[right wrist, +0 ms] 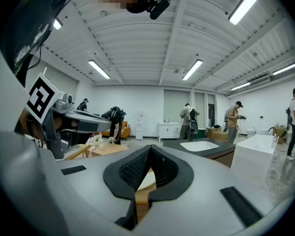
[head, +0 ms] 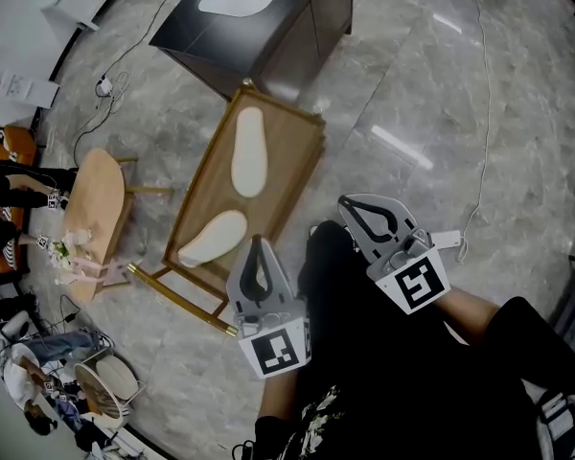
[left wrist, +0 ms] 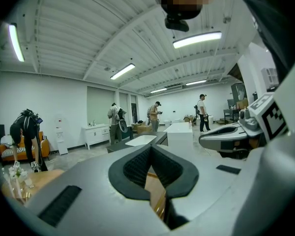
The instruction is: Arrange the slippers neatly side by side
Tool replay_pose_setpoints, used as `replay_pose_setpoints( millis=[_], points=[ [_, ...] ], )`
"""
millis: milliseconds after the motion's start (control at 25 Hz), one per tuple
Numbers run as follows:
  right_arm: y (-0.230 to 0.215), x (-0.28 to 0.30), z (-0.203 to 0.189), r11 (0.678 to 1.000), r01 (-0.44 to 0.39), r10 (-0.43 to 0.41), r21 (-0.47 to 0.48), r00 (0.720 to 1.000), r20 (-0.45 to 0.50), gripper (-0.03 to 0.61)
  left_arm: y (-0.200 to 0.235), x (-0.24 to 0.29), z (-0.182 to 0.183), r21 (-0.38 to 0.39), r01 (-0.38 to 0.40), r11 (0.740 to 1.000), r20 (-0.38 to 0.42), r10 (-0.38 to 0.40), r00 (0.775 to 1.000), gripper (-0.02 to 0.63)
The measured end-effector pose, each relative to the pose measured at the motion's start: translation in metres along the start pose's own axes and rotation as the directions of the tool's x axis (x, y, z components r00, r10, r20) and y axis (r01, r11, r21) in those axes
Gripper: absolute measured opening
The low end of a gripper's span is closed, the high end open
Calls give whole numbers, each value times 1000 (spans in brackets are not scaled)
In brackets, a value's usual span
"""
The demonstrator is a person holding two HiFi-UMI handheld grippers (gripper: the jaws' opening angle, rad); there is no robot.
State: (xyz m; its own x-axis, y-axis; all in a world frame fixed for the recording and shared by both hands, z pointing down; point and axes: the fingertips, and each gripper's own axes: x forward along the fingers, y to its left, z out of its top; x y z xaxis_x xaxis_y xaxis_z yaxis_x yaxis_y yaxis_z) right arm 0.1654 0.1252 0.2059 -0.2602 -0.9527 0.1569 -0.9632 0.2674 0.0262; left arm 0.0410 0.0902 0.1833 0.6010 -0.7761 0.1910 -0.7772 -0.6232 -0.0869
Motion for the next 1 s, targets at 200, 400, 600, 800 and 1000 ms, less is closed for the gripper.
replay_pose_setpoints(
  millis=[200,400,600,800,1000],
  points=[
    [-2,4,-6,1000,0,0,-14,1000,-25,-2,3,6,-9,-13,-4,1000,-16,4,1000,3],
    [-6,18,-7,999,-22,20,-27,998,-63,-2,17,12,-10,-31,-53,998,-19,53,998,3],
    [-5,45,-3,997,-63,59,-52,995,-78,-2,36,19,-12,-58,-96,994,-35,94,995,3],
    [0,72,-1,993,-98,93,-67,992,-80,-2,56,25,-18,-64,-121,991,-48,118,992,3],
    [0,92,0,988,-125,117,-90,989,-92,-2,72,40,-20,-86,-143,986,-55,139,989,3]
  ],
)
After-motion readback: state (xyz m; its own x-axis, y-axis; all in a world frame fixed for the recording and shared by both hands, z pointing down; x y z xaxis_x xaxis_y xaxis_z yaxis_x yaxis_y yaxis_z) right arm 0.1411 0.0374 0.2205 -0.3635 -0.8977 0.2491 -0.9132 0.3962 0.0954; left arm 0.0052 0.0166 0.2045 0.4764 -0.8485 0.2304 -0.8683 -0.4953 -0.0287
